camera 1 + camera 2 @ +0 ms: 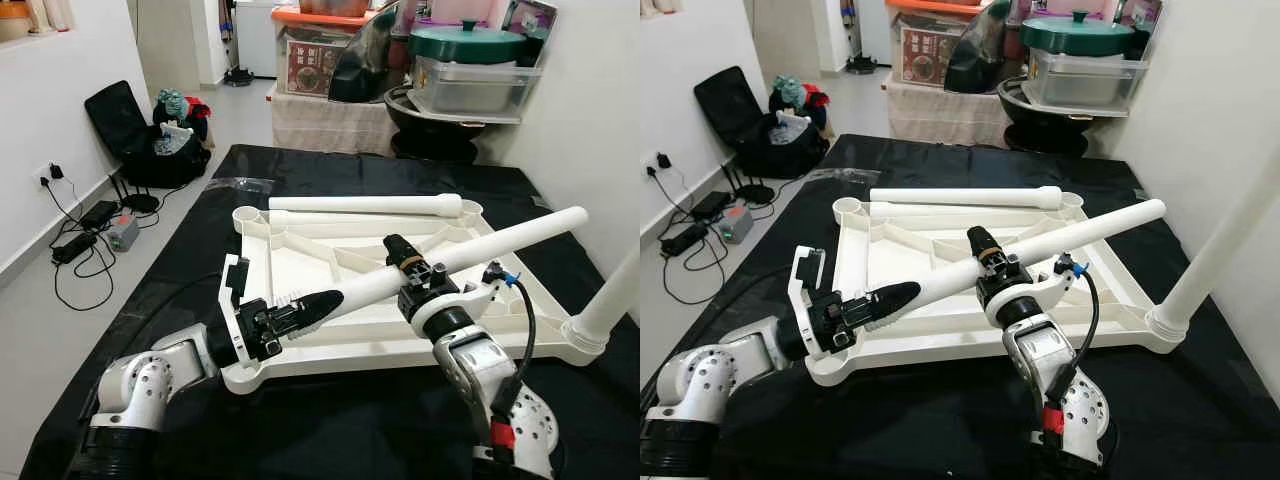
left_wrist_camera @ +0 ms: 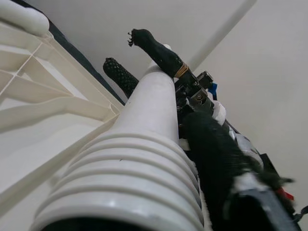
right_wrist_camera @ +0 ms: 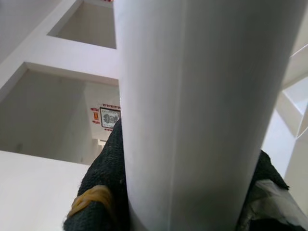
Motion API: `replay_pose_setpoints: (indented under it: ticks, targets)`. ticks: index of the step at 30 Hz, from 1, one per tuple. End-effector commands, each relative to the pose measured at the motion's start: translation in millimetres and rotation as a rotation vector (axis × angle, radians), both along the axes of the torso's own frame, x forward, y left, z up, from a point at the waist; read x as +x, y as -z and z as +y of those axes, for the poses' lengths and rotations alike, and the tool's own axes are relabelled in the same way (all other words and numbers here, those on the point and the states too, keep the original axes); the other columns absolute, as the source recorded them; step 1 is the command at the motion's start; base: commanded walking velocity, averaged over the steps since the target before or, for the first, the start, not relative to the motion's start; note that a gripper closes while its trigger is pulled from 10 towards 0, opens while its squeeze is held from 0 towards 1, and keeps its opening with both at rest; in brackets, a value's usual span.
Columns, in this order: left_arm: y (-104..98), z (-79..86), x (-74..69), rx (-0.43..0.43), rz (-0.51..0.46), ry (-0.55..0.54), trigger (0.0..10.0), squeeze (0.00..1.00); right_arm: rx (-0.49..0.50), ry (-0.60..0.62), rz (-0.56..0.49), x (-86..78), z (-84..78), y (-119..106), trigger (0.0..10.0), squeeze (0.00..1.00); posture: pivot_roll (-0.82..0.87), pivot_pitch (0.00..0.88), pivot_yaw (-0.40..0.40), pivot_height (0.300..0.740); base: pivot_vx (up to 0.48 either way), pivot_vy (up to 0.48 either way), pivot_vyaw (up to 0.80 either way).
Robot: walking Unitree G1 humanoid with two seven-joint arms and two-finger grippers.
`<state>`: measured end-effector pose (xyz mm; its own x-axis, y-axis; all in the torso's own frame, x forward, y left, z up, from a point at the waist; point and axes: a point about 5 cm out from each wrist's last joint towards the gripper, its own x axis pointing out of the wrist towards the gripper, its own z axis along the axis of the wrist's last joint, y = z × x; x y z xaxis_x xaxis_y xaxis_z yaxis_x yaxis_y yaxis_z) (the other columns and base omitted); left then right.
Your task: Building children table
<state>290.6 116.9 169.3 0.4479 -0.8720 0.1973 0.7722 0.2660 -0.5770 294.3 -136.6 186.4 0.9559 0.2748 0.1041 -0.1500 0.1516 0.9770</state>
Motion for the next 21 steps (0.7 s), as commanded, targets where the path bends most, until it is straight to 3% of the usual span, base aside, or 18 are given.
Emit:
replay_pose_setpoints:
  ticks: [1, 10, 12, 14, 17, 18, 21]
  targets:
    - [-2, 0.9, -5.3, 0.005, -0.041, 0.017, 10.0, 1.00, 0.099, -0.029, -0.038, 1.8, 18.5, -13, 0.0, 0.00, -0.01, 0.000, -0.087, 0.740, 0.000, 0.000, 0.00]
    - [-3, 15.5, -14.9, -0.001, -0.061, 0.023, 10.0, 1.00, 0.056, 0.068, -0.079, 14.0, -13.3, -28, 0.0, 0.00, 0.00, 0.000, -0.091, 0.740, 0.000, 0.000, 0.00]
    - [2, 20.7, -18.6, 0.017, -0.057, 0.005, 10.0, 1.00, 0.041, 0.139, -0.094, 22.7, -33.4, -37, 0.0, 0.00, 0.01, 0.000, -0.095, 0.740, 0.000, 0.000, 0.00]
    - [3, 21.9, -19.5, 0.022, -0.057, 0.000, 10.0, 1.00, 0.038, 0.157, -0.099, 24.7, -38.5, -40, 0.0, 0.00, 0.01, 0.000, -0.095, 0.740, 0.000, 0.000, 0.00]
    - [10, 30.3, -22.4, 0.029, -0.038, -0.058, 10.0, 1.00, 0.033, 0.229, -0.164, 30.9, -64.5, -58, 0.0, 0.00, 0.02, 0.000, -0.104, 0.740, 0.000, 0.000, 0.00]
    - [10, 30.3, -22.4, 0.029, -0.038, -0.058, 10.0, 1.00, 0.033, 0.229, -0.164, 30.9, -64.5, -58, 0.0, 0.00, 0.02, 0.000, -0.104, 0.740, 0.000, 0.000, 0.00]
    - [7, 36.5, -23.5, 0.030, -0.046, -0.112, 10.0, 1.00, 0.001, 0.282, -0.175, 32.6, -85.1, -63, 0.0, 0.00, 0.03, 0.000, -0.112, 0.740, 0.000, 0.000, 0.00]
